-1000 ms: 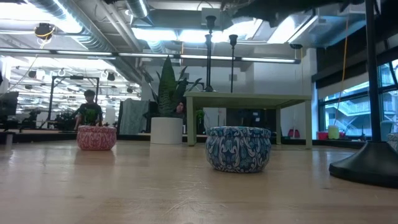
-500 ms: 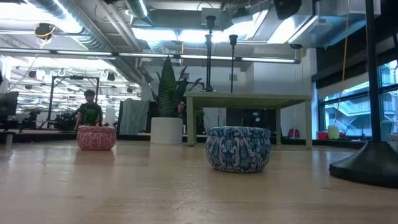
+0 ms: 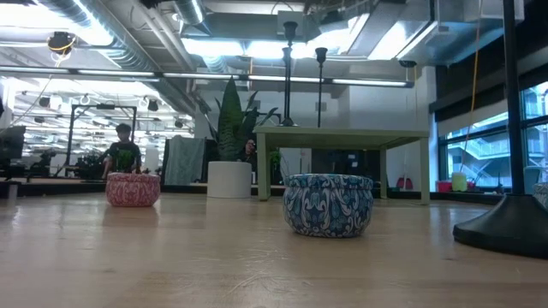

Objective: Pick & Place candle stick holders
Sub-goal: Align the black candle holder with the other black candle holder on the shelf

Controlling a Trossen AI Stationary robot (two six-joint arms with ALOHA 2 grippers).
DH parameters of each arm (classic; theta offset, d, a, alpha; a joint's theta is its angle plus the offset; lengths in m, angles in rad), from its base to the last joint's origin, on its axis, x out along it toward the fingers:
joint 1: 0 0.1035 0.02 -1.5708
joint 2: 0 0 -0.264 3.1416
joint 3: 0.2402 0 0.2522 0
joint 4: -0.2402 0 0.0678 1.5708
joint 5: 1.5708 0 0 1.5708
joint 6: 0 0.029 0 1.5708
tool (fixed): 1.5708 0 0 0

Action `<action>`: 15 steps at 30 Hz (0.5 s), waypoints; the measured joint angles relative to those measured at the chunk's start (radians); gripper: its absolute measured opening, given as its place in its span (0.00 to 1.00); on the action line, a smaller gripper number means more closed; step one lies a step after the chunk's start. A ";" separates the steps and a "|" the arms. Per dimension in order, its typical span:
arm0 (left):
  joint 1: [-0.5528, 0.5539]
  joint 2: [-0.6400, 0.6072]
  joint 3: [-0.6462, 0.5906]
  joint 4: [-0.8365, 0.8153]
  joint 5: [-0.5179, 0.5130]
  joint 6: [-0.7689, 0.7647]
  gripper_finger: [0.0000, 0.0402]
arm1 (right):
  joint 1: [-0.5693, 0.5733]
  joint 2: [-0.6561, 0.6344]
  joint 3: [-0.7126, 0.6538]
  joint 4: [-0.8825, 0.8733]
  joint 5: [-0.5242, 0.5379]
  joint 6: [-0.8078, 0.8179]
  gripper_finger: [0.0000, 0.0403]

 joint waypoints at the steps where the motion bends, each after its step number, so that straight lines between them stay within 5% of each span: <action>1: 0.000 0.000 0.000 0.000 0.003 -0.004 0.32 | 0.012 0.004 -0.005 0.003 0.007 -0.004 0.63; 8: 0.000 0.000 0.000 0.000 0.044 -0.021 0.32 | 0.064 0.056 -0.040 0.006 0.126 -0.011 0.63; 15: 0.000 0.000 0.000 0.000 0.048 -0.020 0.32 | 0.066 0.105 -0.091 0.107 0.131 -0.003 0.63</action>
